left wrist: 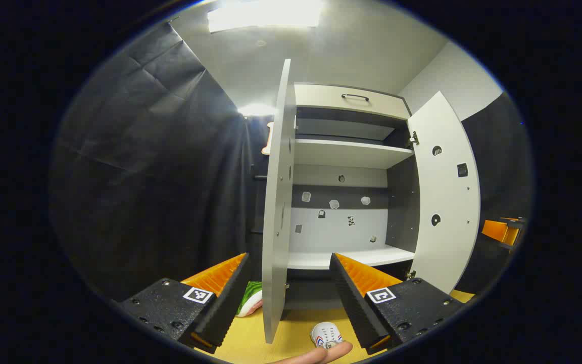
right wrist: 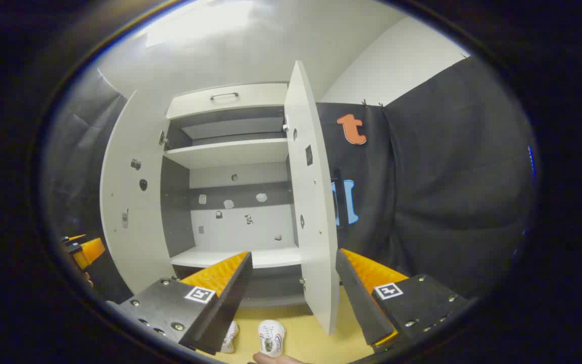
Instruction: Grab one shoe with the right hand and put it into the shoe cabinet, grab the other shoe with the left hand and put it into the shoe cabinet; then close the right door with the right hand and the left door with the left hand.
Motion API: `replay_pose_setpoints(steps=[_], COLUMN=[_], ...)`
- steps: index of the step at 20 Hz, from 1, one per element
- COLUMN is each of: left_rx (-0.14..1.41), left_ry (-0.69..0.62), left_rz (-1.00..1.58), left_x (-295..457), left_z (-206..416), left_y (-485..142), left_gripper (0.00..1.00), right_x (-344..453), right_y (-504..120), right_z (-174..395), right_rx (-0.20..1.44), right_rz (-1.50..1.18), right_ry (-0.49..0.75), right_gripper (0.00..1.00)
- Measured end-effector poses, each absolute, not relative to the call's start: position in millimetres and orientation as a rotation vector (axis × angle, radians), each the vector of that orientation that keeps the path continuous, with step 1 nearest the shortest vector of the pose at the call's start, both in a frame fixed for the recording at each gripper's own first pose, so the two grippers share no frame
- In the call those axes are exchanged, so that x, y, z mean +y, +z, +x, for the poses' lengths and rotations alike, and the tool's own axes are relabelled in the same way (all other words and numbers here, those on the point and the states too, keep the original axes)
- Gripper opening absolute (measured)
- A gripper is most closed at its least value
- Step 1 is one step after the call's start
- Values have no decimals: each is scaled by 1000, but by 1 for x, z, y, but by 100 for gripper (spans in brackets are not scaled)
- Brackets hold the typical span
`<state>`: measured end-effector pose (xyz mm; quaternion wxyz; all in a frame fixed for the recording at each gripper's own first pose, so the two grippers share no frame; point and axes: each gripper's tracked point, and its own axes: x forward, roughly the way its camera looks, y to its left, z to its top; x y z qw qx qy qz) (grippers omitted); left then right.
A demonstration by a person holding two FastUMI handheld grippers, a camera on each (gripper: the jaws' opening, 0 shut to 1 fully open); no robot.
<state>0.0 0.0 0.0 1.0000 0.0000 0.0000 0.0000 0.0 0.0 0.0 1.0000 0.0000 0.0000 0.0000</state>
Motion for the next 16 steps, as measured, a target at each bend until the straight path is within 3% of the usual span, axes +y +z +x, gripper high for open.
replay_pose_setpoints(steps=[1,11,16], left_rx=[1,7,-27], left_ry=[-3,-16,-36], left_rz=[13,19,16], left_x=[1,-13,-14], left_z=[-1,8,7], left_y=[-1,-15,-17], left_gripper=[95,95,95], right_x=[-2,14,43], right_y=[0,-10,-43], right_z=[-1,9,25], right_rx=[-1,25,68], right_rz=[10,-61,-71], right_ry=[-5,-38,42], right_gripper=[98,98,99])
